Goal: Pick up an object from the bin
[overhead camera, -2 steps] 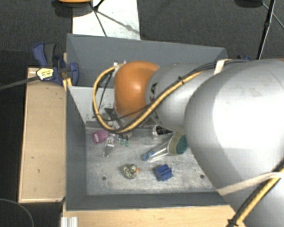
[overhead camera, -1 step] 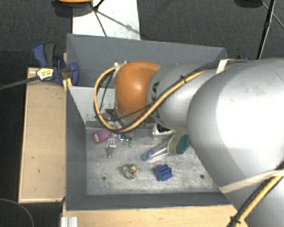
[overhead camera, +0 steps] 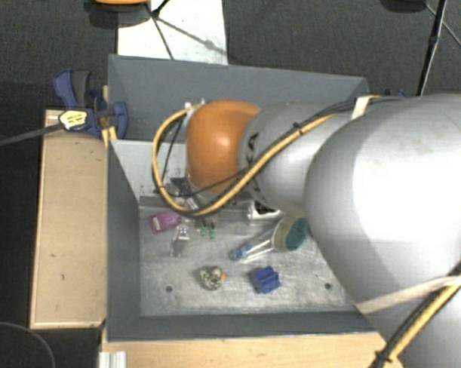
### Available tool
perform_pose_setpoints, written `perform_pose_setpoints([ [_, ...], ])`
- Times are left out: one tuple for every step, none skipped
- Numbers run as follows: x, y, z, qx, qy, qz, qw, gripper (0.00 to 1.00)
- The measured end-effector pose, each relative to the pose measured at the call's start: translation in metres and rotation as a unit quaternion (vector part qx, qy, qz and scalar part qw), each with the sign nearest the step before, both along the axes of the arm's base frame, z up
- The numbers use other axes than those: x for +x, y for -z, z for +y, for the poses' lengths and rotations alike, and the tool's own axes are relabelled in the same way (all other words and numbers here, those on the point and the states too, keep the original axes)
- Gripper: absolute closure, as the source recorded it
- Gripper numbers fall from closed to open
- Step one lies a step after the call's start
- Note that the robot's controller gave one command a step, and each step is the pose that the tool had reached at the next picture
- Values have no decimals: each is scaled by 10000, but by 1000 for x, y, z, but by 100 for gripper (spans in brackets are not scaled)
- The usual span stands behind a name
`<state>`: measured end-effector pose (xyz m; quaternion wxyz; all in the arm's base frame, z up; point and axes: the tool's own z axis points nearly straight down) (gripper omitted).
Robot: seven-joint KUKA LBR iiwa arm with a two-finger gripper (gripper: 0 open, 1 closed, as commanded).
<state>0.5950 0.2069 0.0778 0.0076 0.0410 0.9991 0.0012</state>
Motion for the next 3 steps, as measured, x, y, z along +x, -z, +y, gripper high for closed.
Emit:
perform_pose_setpoints([
  [-4,1,6,-2,-60,-11,10000,0],
  [-3,1,6,21,58,-8,10000,0],
  [-6,7,17,-2,-320,48,9995,0],
])
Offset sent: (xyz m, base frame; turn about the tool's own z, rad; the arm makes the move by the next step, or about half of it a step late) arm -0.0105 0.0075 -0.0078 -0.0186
